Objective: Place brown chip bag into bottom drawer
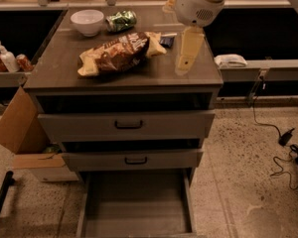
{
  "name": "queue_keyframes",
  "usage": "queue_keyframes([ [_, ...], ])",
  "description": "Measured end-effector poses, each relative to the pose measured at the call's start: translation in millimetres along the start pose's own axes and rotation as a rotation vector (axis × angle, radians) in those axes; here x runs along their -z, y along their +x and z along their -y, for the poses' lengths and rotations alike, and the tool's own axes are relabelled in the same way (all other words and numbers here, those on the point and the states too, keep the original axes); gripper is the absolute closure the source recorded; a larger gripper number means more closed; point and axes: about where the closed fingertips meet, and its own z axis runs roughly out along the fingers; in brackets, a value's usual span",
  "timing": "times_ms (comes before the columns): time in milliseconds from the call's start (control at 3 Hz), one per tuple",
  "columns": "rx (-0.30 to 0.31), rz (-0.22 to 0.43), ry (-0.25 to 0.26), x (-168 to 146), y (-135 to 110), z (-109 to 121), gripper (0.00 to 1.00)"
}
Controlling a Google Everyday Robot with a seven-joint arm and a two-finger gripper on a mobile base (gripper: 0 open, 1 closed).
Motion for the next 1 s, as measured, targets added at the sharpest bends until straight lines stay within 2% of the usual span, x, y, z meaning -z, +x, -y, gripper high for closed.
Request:
queue_keyframes([
  [333, 0.059, 0.012, -0.008, -33, -23, 31, 0.0],
  [667, 0.068, 0.054, 0.044, -55, -45, 48, 0.0],
  [1000, 0.069, 0.056, 0.047, -55, -45, 49, 0.0],
])
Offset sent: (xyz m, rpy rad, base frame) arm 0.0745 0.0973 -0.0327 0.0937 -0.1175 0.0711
